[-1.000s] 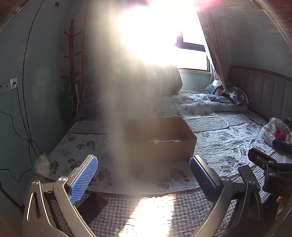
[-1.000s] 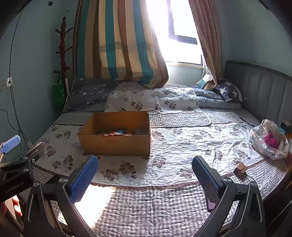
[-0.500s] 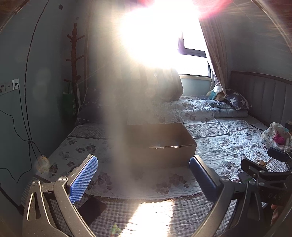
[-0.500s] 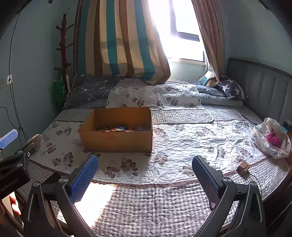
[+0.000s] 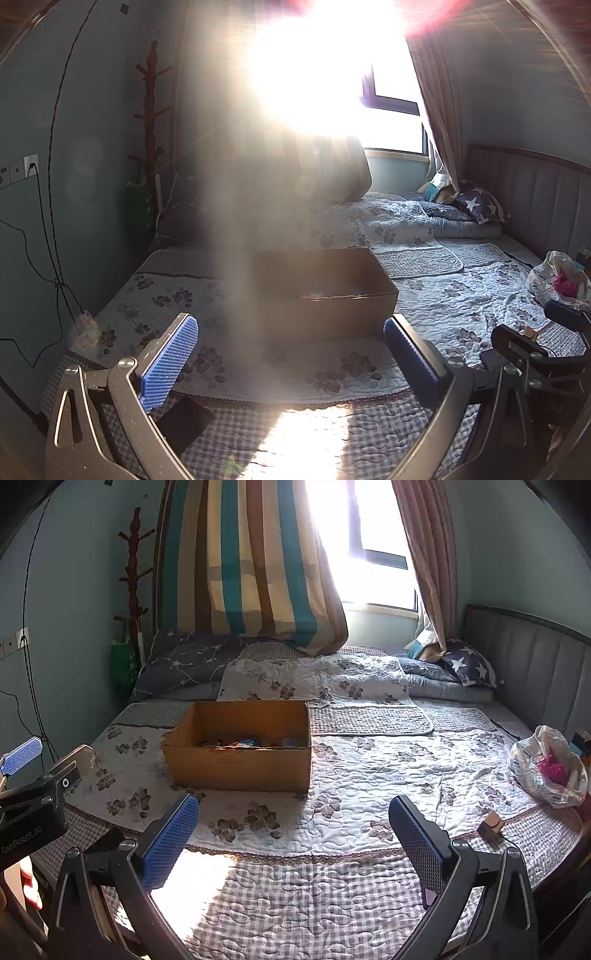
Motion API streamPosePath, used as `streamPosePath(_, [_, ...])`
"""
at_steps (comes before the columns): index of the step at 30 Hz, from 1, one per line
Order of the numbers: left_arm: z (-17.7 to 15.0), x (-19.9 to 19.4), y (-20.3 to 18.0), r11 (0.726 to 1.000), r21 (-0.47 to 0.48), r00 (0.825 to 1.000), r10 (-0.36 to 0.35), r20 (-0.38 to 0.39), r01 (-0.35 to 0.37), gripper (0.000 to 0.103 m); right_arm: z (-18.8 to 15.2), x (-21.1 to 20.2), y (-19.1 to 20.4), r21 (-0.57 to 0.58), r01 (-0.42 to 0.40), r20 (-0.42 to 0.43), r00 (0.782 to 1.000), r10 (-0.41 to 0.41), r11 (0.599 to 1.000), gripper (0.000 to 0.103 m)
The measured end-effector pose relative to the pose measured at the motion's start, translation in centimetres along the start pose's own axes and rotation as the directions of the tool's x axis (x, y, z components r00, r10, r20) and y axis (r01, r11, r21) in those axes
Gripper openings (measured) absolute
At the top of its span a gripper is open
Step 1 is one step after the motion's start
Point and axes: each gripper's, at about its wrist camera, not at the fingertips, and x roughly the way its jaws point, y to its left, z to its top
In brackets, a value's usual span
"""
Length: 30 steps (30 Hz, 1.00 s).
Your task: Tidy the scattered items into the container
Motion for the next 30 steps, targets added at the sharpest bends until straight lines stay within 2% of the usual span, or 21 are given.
streamPosePath(1, [0.00,-0.01,0.02,1.000,-0.002,1.000,0.002,0.001,-0.002,0.056,0.02,-0.02,0.02,0.000,-0.001,0.001,1.000,0.001,1.000,0.103])
streamPosePath(3, [0.03,0.00,0.08,1.000,-0.005,1.000,0.008,0.001,-0.008,0.062,0.08,-0.14,0.05,0.002,-0.002,0.007,1.000,0.002,1.000,0.103])
streamPosePath(5, [0.02,0.03,0.11,1.000,-0.011,1.000,0.023,-0.005,-0.024,0.053,0.13,-0.17,0.12,-0.002,-0.002,0.009,1.000,0.002,1.000,0.103])
streamPosePath(7, [-0.02,-0.02,0.14,1.000,-0.014,1.000,0.022,-0.005,-0.022,0.065,0.10,-0.15,0.23,-0.007,-0.003,0.007,1.000,0.003,1.000,0.103])
streamPosePath(10, [-0.01,-0.12,0.13,1.000,-0.014,1.000,0.014,0.001,-0.014,0.053,0.10,-0.17,0.35,-0.009,-0.003,0.007,1.000,0.003,1.000,0.103])
streamPosePath(11, [-0.02,-0.15,0.12,1.000,-0.012,1.000,0.010,0.004,-0.010,0.062,0.11,-0.17,0.38,-0.009,-0.002,0.007,1.000,0.002,1.000,0.103])
streamPosePath(13, [-0.02,-0.24,0.04,1.000,-0.010,1.000,0.000,0.012,0.000,0.059,0.12,-0.17,0.40,-0.008,-0.002,0.007,1.000,0.003,1.000,0.103])
streamPosePath(16, [-0.01,-0.10,0.14,0.999,-0.028,0.999,-0.031,0.008,0.031,0.059,0.17,-0.17,0.41,-0.009,-0.003,0.006,1.000,0.003,1.000,0.103])
streamPosePath(17, [-0.01,-0.02,0.21,0.998,-0.039,0.999,-0.047,0.005,0.048,0.062,0.17,-0.18,0.43,-0.009,-0.002,0.006,1.000,0.002,1.000,0.103])
streamPosePath(18, [0.00,0.07,0.25,0.997,-0.048,0.998,-0.061,-0.001,0.060,0.059,0.16,-0.19,0.45,-0.010,-0.002,0.007,1.000,0.002,1.000,0.103])
streamPosePath(19, [0.00,0.16,0.27,0.996,-0.055,0.998,-0.067,-0.007,0.067,0.062,0.16,-0.19,0.46,-0.012,-0.003,0.006,1.000,0.003,1.000,0.103])
streamPosePath(21, [-0.03,0.35,0.31,0.996,-0.060,0.997,-0.071,-0.012,0.070,0.059,0.19,-0.20,0.38,-0.016,-0.001,0.007,1.000,0.002,1.000,0.103])
streamPosePath(25, [-0.13,0.56,0.10,0.996,-0.054,0.997,-0.070,-0.017,0.069,0.068,0.18,-0.23,0.15,-0.022,0.002,0.004,1.000,-0.002,1.000,0.103])
streamPosePath(27, [-0.16,0.63,-0.02,0.995,-0.048,0.996,-0.083,-0.017,0.082,0.068,0.20,-0.20,0.05,-0.022,0.003,0.003,1.000,-0.003,1.000,0.103])
streamPosePath(28, [-0.17,0.63,-0.09,0.995,-0.045,0.996,-0.090,-0.015,0.089,0.062,0.20,-0.22,-0.02,-0.022,0.002,0.003,1.000,-0.002,1.000,0.103])
streamPosePath(29, [-0.19,0.63,-0.16,0.995,-0.041,0.995,-0.097,-0.015,0.096,0.062,0.20,-0.21,-0.03,-0.024,0.002,0.003,1.000,-0.001,1.000,0.103])
streamPosePath(30, [-0.20,0.64,-0.25,0.994,-0.037,0.995,-0.102,-0.015,0.101,0.068,0.21,-0.20,-0.03,-0.025,0.001,0.001,1.000,-0.001,1.000,0.103])
